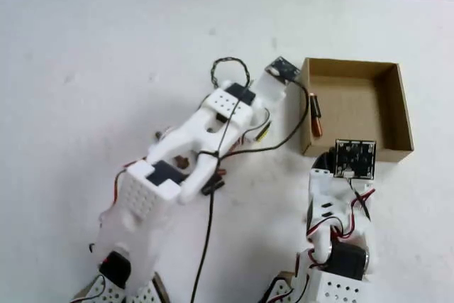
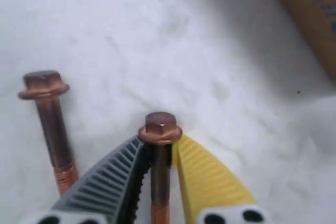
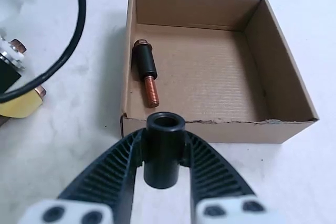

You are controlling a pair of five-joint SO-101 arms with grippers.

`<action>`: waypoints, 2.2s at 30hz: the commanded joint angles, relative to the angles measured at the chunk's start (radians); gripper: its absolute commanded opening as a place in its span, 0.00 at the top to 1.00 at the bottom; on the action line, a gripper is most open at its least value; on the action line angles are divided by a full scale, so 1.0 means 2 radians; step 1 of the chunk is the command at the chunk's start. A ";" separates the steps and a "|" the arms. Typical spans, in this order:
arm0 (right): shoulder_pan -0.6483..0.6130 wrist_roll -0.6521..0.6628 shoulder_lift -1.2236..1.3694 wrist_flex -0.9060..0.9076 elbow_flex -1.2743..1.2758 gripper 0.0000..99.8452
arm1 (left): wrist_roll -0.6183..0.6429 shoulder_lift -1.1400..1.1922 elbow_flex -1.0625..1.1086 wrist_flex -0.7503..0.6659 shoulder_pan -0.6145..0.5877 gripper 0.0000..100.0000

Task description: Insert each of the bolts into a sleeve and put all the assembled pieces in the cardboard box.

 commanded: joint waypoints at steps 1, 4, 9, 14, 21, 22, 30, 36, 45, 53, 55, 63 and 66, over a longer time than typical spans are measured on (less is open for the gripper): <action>0.004 -0.004 -0.005 -0.012 -0.005 0.98 | 0.004 0.021 -0.051 0.024 -0.005 0.93; 0.004 -0.004 -0.005 -0.012 -0.005 0.98 | 0.002 0.036 -0.078 0.044 -0.004 0.93; 0.003 -0.004 -0.005 -0.012 -0.005 0.98 | 0.002 0.040 -0.125 0.097 -0.007 0.95; 0.002 -0.004 -0.005 -0.012 -0.005 0.98 | 0.002 0.040 -0.190 0.167 -0.007 0.98; 0.001 -0.004 -0.005 -0.012 -0.005 0.98 | 0.002 0.040 -0.229 0.214 -0.006 0.98; 0.001 -0.004 -0.005 -0.012 -0.005 0.98 | 0.002 0.040 -0.229 0.215 -0.008 0.98; 0.001 -0.004 -0.005 -0.013 -0.005 0.98 | 0.001 0.039 -0.295 0.282 -0.008 0.98; 0.001 -0.004 -0.005 -0.013 -0.005 0.98 | 0.001 0.039 -0.371 0.331 -0.022 0.98; 0.000 -0.004 -0.005 -0.013 -0.005 0.98 | -0.024 -0.031 -0.340 0.332 -0.031 0.98; 0.000 -0.004 -0.005 -0.013 -0.005 0.98 | -0.050 -0.197 -0.206 0.330 -0.027 0.98; 0.000 -0.004 -0.005 -0.013 -0.005 0.98 | -0.058 -0.240 -0.169 0.328 -0.027 0.98; -0.040 -0.004 -0.005 -0.013 -0.005 0.98 | -0.079 -0.400 -0.012 0.282 -0.029 0.98; -0.069 -0.002 -0.005 -0.013 -0.005 0.98 | -0.140 -0.460 0.056 0.261 -0.031 0.98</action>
